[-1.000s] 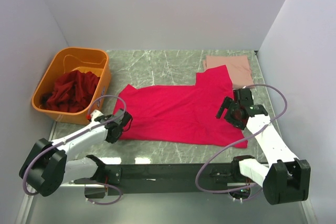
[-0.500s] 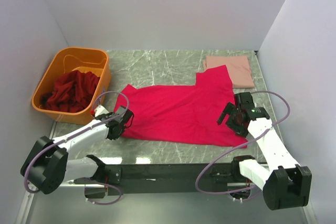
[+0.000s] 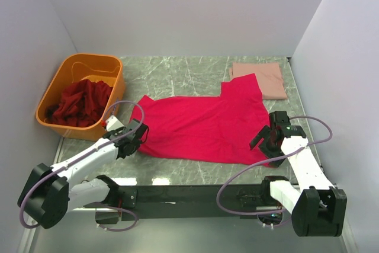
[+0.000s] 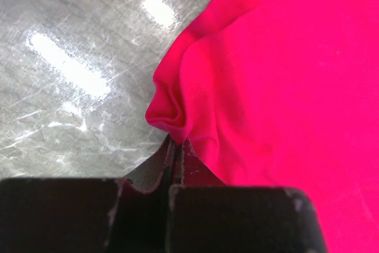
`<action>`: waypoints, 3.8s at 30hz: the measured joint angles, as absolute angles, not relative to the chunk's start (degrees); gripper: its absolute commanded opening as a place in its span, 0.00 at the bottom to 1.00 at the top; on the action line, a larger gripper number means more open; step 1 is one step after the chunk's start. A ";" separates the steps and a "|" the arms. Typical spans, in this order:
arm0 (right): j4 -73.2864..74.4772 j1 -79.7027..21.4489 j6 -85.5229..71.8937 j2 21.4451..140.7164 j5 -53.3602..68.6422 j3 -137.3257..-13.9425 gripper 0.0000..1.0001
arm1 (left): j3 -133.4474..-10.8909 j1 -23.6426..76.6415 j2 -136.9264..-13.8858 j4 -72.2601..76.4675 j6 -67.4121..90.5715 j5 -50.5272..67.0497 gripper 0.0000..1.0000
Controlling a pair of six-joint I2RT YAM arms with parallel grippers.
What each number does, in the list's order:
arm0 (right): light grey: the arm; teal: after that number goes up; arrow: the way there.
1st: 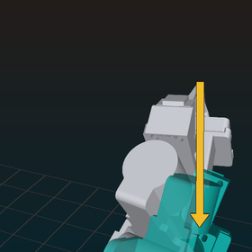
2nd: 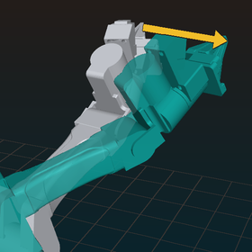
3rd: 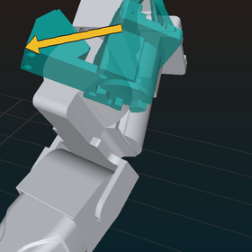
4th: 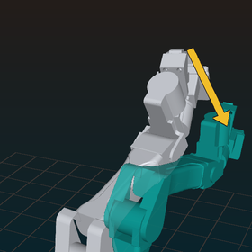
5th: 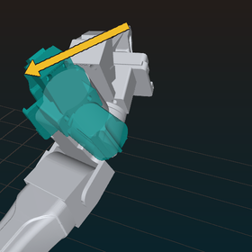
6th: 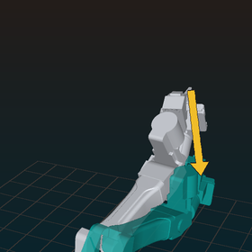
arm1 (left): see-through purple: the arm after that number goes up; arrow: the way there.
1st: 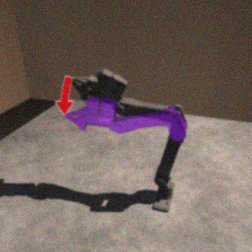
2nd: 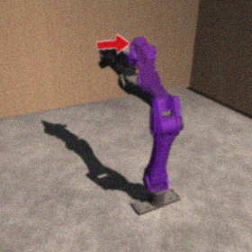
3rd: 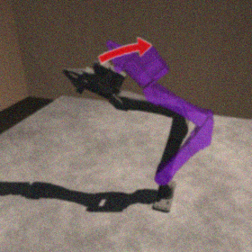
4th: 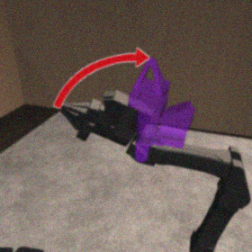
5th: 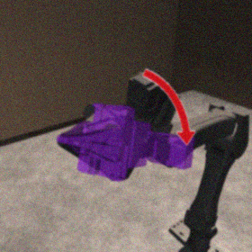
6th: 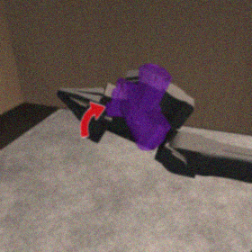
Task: Fold and stack the t-shirts
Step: Fold the tshirt
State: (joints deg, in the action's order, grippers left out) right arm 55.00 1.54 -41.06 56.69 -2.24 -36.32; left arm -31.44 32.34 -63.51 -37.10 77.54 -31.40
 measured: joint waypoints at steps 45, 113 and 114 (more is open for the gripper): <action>47.55 5.65 -43.35 70.35 -1.96 -33.45 0.86 | -33.21 32.34 -56.05 -39.09 76.29 -34.79 0.01; 42.65 5.39 -21.61 83.18 2.61 -115.33 0.00 | -84.23 17.32 -76.69 -1.26 31.03 -38.30 0.01; 42.89 5.41 -21.28 86.52 2.79 -118.26 0.00 | -86.78 16.40 -79.64 -2.02 30.87 -36.53 0.01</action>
State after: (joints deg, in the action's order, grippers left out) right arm 42.89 5.41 -21.28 86.52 2.79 -118.26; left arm -86.78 16.40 -79.64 -2.02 30.87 -36.53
